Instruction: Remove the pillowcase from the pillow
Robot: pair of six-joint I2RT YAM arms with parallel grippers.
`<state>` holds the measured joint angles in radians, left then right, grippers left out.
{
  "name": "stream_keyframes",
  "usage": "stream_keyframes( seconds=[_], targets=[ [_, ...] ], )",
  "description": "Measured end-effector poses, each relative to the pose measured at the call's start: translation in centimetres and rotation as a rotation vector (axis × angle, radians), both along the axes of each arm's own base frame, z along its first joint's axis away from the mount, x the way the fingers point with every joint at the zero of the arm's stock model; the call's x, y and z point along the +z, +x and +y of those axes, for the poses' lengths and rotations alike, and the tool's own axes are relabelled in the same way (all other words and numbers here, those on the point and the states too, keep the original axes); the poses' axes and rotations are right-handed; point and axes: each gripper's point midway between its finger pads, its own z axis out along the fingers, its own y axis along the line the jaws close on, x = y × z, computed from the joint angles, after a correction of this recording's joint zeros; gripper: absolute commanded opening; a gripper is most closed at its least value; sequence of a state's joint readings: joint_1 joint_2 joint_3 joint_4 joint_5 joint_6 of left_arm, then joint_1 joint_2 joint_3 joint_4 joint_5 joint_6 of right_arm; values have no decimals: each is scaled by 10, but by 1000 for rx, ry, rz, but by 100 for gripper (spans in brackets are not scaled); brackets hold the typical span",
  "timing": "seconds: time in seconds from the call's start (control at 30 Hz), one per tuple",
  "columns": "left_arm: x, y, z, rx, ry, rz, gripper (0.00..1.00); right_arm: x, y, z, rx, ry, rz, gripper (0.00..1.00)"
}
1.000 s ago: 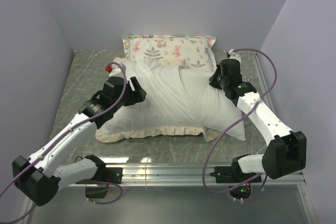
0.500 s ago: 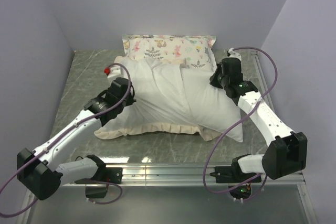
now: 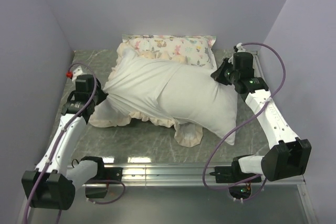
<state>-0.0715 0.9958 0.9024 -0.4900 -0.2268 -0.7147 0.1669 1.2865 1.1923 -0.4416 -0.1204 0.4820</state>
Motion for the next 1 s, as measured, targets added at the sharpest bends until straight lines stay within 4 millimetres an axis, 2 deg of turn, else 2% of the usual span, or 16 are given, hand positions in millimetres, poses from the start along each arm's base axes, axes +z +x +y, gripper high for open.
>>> stream_keyframes(
  seconds=[0.13,0.23,0.4,0.43,0.57,0.63,0.7,0.8,0.9,0.97,1.0],
  targets=[
    [-45,-2,-12,-56,-47,119,0,-3,-1,-4,-6,-5,7,0],
    [-56,-6,-17,-82,-74,149,1,-6,-8,-2,1,-24,2,0],
    [-46,-4,-17,-106,-77,128,5,4,-17,10,39,-50,-45,0],
    [-41,-3,-17,-114,-74,123,3,8,-18,12,48,-49,-60,0],
    [-6,9,-22,-160,-68,63,0,27,-16,26,99,-36,-119,0],
    [12,17,-25,-177,-69,30,1,49,-13,38,136,-21,-164,0],
    [23,25,-27,-189,-75,6,1,80,-7,52,177,-1,-224,0],
    [27,28,-28,-197,-81,2,1,132,-1,73,233,34,-366,0],
    [27,24,-28,-200,-81,-1,1,154,-7,77,247,47,-439,0],
    [25,21,-28,-200,-82,-8,2,152,-10,74,238,43,-450,0],
    [23,19,-29,-203,-83,-9,11,146,-12,72,231,39,-443,0]
  ],
)
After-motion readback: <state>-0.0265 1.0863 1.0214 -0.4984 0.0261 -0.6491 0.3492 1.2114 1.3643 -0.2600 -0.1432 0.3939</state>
